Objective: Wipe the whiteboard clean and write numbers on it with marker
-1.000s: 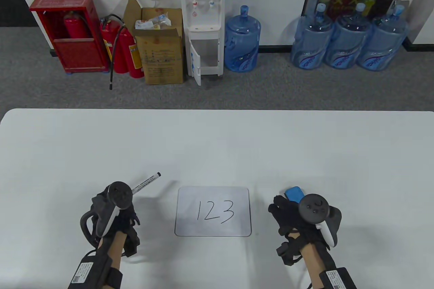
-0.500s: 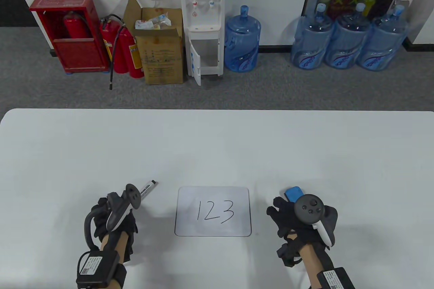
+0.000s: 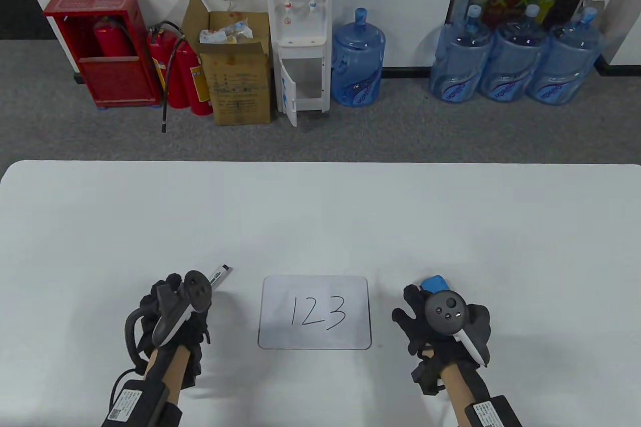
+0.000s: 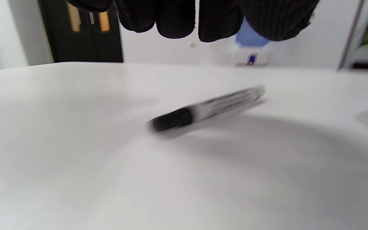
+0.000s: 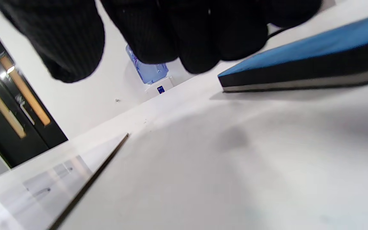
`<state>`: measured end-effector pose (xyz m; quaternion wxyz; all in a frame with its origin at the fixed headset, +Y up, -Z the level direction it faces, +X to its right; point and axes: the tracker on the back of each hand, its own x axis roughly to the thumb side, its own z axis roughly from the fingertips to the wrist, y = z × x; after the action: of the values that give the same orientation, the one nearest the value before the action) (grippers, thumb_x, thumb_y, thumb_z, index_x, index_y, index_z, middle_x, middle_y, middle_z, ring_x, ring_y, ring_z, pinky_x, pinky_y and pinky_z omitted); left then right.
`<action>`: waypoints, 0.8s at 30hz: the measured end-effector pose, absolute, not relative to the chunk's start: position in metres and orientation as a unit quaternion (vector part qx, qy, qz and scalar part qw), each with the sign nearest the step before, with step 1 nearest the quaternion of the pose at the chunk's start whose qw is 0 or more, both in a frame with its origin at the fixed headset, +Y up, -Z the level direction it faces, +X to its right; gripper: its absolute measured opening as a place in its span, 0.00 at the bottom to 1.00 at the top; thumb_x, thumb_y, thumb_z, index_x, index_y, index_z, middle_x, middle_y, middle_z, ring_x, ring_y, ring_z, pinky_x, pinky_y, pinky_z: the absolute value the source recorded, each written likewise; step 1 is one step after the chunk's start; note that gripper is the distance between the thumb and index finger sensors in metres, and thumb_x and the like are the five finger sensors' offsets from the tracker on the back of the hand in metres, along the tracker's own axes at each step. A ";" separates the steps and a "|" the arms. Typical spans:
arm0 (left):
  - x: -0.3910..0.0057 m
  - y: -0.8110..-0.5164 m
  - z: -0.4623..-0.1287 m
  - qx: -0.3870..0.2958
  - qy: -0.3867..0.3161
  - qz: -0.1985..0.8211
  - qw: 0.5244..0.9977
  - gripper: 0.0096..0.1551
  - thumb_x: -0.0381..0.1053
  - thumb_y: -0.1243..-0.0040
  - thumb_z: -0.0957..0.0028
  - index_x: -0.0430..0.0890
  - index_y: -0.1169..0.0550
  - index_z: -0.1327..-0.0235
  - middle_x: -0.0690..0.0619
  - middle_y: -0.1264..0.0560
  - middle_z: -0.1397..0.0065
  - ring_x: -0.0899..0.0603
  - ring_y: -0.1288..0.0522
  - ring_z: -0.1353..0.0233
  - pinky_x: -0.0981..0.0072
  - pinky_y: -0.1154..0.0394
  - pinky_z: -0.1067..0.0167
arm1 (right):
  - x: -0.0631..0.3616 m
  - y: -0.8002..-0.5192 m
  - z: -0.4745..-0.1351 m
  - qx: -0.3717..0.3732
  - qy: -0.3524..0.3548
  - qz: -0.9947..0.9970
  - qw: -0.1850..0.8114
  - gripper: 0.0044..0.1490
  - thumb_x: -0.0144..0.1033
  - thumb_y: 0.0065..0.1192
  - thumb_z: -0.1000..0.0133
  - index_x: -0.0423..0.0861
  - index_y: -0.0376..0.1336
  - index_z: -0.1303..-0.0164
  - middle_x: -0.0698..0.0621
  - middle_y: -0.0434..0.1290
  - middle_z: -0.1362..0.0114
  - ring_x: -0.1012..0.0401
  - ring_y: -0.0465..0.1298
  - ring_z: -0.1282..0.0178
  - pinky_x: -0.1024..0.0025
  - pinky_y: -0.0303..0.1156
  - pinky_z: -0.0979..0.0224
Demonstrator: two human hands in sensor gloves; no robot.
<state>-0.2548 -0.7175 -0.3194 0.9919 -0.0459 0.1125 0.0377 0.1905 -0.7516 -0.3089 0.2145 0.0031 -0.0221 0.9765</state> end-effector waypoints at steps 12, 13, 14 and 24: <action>-0.179 -0.740 -0.288 0.017 -0.065 0.052 0.996 0.38 0.65 0.49 0.49 0.61 0.38 0.21 0.50 0.44 0.11 0.34 0.45 0.14 0.31 0.49 0.21 | 0.161 -0.755 -0.301 0.082 -0.010 0.992 0.095 0.56 0.69 0.59 0.56 0.58 0.49 0.18 0.50 0.44 0.15 0.49 0.38 0.13 0.40 0.34 0.19; -0.181 -0.742 -0.287 0.022 -0.063 0.041 0.997 0.38 0.65 0.49 0.49 0.61 0.38 0.22 0.50 0.44 0.11 0.34 0.45 0.14 0.31 0.48 0.21 | 0.159 -0.756 -0.301 0.082 -0.006 0.993 0.089 0.56 0.69 0.59 0.56 0.58 0.49 0.18 0.50 0.44 0.15 0.49 0.38 0.13 0.39 0.33 0.19; -0.184 -0.744 -0.287 0.022 -0.065 0.038 0.997 0.38 0.65 0.49 0.49 0.61 0.37 0.22 0.50 0.44 0.11 0.34 0.45 0.14 0.31 0.48 0.21 | 0.159 -0.757 -0.301 0.083 0.000 0.993 0.084 0.56 0.70 0.58 0.56 0.58 0.49 0.18 0.50 0.43 0.15 0.48 0.38 0.13 0.40 0.33 0.19; -0.193 -0.745 -0.286 -0.001 -0.070 0.074 0.995 0.38 0.65 0.49 0.49 0.62 0.37 0.22 0.50 0.45 0.11 0.34 0.47 0.13 0.30 0.50 0.21 | 0.157 -0.763 -0.302 0.086 0.017 0.993 0.085 0.55 0.70 0.57 0.55 0.57 0.49 0.18 0.49 0.42 0.15 0.48 0.37 0.13 0.39 0.33 0.19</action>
<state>-0.1935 -0.7451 -0.2864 0.9947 -0.0011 -0.0703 0.0745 0.1566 -0.7626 -0.3020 0.0848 0.0863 0.0170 0.9925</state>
